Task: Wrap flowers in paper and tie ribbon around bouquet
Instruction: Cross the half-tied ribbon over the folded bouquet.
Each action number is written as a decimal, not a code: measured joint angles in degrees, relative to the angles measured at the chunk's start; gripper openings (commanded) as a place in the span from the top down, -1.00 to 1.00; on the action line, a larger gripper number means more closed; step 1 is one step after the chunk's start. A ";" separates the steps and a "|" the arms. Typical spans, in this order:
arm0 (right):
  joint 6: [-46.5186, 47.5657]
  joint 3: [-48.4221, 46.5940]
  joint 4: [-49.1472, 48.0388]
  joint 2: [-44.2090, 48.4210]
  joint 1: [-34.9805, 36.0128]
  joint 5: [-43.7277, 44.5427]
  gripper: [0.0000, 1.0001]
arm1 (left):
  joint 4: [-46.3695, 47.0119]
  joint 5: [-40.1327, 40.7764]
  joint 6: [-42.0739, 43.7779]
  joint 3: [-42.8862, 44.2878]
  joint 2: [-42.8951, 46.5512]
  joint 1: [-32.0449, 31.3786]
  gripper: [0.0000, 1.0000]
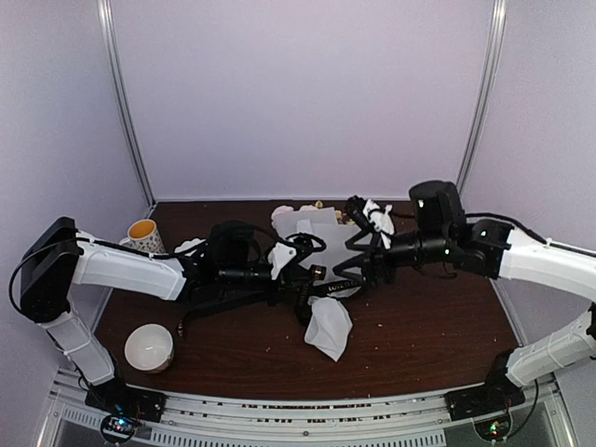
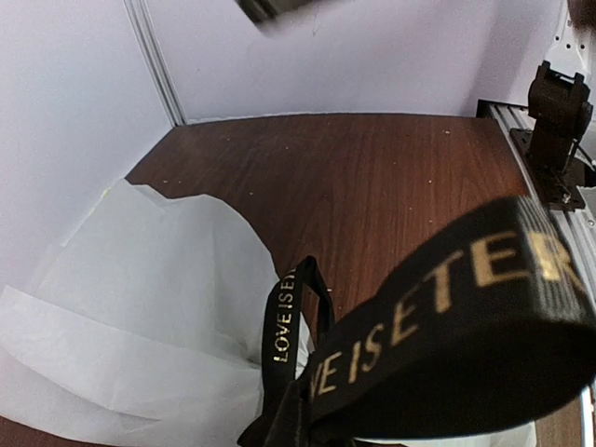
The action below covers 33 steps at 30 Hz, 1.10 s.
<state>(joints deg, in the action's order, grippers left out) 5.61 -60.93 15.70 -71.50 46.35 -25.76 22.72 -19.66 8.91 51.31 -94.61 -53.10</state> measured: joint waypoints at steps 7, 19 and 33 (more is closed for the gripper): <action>6.86 21.44 -21.51 1.60 7.56 4.61 -0.79 | 0.79 -2.19 -1.64 0.04 -1.29 0.17 1.00; 9.57 16.06 -32.22 -6.12 7.80 4.57 1.00 | 0.42 -2.21 -1.55 0.15 -1.36 0.17 1.00; 2.93 12.52 -28.50 -7.45 4.50 -0.66 1.00 | -15.80 1.88 -5.14 2.25 4.44 1.42 -0.74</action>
<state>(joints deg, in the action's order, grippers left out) 8.54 -48.40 -12.80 -78.96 50.85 -26.41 6.92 -17.78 3.77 53.56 -90.17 -51.68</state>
